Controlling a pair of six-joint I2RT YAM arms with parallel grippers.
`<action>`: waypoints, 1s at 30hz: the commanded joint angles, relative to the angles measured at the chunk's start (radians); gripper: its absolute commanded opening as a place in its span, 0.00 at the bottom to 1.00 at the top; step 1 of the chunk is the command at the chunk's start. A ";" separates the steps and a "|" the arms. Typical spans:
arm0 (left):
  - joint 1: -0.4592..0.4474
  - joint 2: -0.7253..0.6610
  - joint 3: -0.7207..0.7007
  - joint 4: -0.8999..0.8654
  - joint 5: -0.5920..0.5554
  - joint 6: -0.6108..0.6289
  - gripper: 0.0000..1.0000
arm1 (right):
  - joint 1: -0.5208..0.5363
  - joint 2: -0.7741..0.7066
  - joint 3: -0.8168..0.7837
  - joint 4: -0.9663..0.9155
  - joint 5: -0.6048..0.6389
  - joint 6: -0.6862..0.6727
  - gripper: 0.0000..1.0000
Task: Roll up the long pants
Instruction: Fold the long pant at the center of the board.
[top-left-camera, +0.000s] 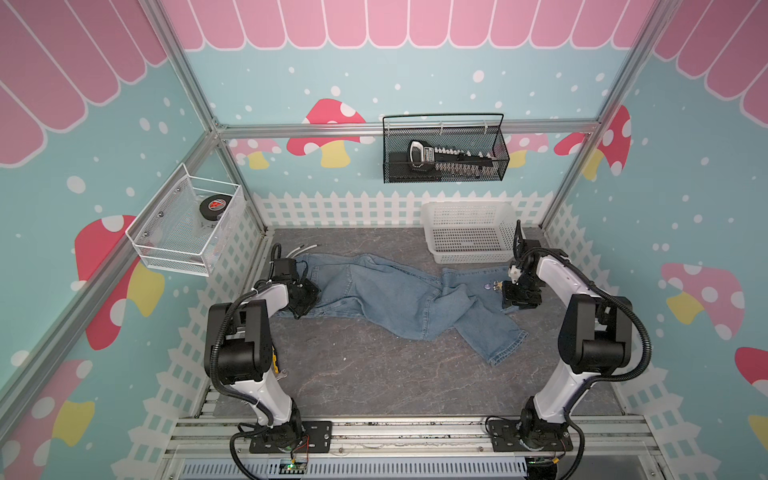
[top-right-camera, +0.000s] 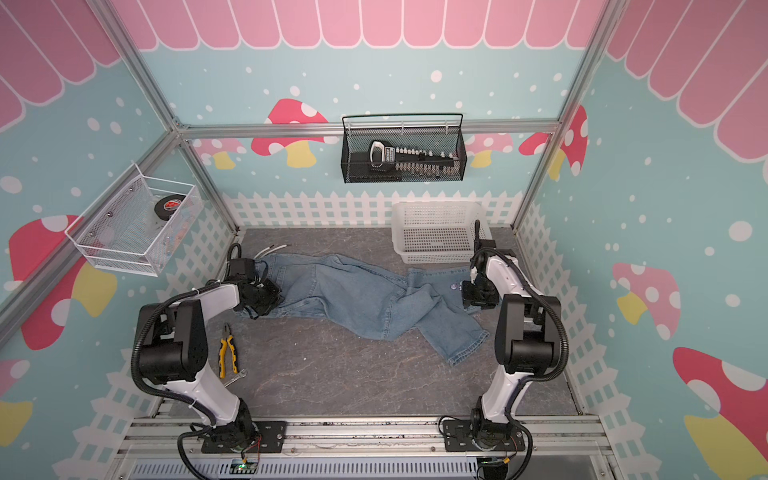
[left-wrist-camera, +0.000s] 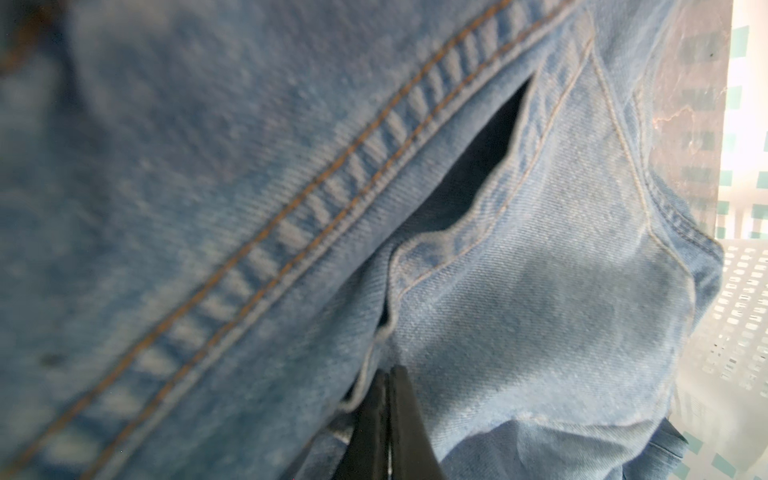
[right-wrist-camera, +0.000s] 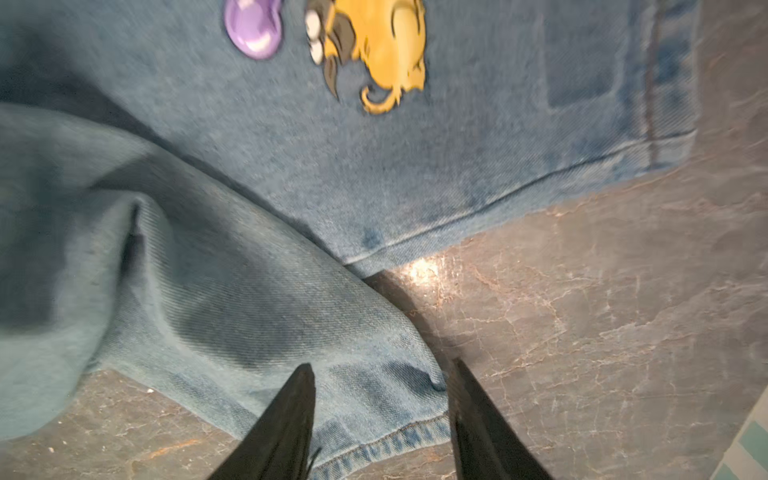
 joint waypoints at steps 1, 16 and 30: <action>0.035 -0.013 0.004 -0.047 0.005 0.020 0.08 | -0.036 -0.017 -0.055 0.004 -0.031 -0.004 0.53; 0.125 -0.082 -0.064 -0.065 0.016 0.041 0.07 | -0.072 -0.026 -0.044 0.012 -0.119 0.020 0.00; 0.192 -0.153 -0.146 -0.074 -0.026 0.037 0.06 | -0.094 0.164 0.615 -0.132 0.092 -0.041 0.00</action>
